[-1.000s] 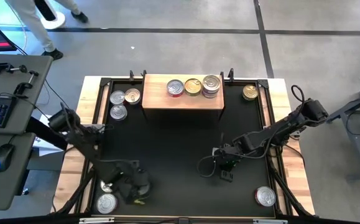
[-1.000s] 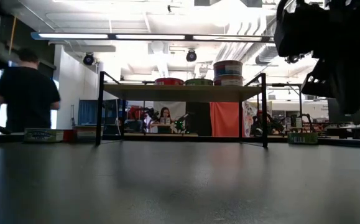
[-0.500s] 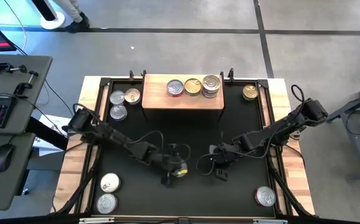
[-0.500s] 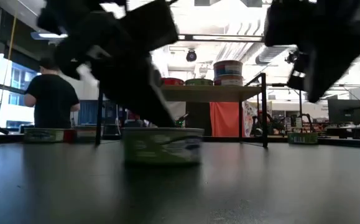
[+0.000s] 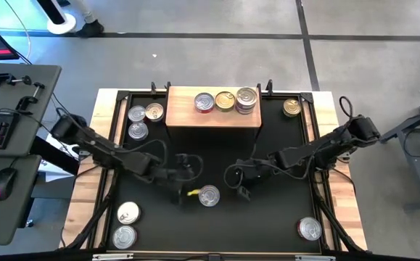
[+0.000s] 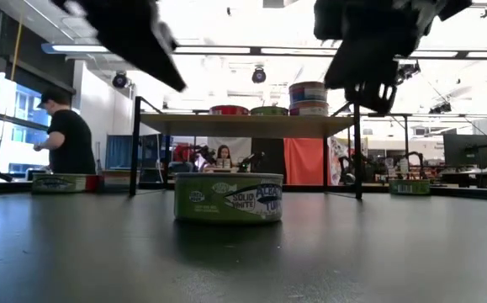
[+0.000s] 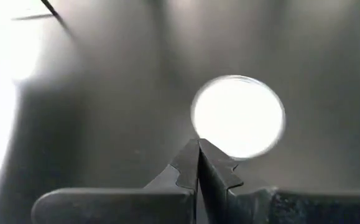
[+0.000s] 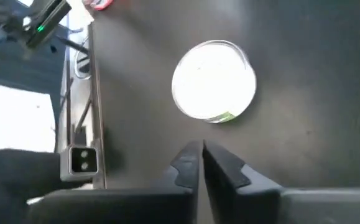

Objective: Stack canned seafood by type on shelf
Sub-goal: Put the bottom light green tuna can on the shelf

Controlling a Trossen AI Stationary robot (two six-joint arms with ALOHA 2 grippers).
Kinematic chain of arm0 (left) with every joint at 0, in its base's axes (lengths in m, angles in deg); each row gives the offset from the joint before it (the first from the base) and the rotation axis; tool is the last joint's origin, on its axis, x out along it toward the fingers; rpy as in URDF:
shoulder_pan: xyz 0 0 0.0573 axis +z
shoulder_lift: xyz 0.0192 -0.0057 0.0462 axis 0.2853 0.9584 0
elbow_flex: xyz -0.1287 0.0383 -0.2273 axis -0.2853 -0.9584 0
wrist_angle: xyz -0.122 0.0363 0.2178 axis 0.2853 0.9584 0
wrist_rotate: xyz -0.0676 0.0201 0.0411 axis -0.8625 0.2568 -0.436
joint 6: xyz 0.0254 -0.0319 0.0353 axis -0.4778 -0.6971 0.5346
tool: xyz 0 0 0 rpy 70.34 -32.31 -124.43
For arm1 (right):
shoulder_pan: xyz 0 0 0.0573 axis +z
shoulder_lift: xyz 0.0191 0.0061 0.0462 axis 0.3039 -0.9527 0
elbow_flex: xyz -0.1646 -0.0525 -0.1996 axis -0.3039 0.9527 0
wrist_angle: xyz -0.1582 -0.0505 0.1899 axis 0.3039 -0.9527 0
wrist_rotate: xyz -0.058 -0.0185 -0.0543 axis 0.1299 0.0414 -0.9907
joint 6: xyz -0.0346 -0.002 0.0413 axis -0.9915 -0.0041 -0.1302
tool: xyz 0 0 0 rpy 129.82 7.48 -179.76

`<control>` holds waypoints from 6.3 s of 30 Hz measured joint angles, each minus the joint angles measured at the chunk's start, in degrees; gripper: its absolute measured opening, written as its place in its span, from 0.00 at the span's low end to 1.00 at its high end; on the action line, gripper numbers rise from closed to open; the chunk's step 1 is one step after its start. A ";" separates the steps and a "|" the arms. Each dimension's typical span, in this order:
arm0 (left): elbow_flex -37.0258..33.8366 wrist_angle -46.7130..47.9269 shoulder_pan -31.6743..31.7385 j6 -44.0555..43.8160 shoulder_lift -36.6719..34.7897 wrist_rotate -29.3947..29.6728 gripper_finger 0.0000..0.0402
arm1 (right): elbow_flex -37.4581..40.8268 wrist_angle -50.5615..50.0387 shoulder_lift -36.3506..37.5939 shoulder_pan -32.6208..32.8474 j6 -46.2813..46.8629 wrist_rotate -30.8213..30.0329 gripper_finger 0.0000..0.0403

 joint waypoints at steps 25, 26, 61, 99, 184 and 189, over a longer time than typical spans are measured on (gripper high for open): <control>-8.93 -28.64 -6.87 -6.57 12.94 5.33 0.00 | 0.07 19.63 -18.92 -5.52 28.09 7.75 0.63; -8.93 -29.75 -6.87 -6.69 13.62 5.00 0.00 | 0.05 19.37 -18.93 -5.62 28.23 7.69 0.63; -8.91 -31.44 -5.01 -10.01 13.53 4.53 0.00 | -18.55 -15.46 -24.82 -2.14 3.22 -3.63 0.00; -8.90 -32.38 -5.22 -14.02 19.04 3.82 0.00 | -27.74 -18.60 -22.53 -1.62 5.17 0.99 0.00; -16.10 -3.74 -15.41 -47.34 -11.45 21.79 0.00 | -54.52 -49.85 -33.04 -2.19 -1.11 -5.38 0.82; -16.09 -3.74 -13.87 -41.76 -11.45 15.44 0.00 | -51.15 -45.44 -33.06 -0.94 6.44 -5.97 0.82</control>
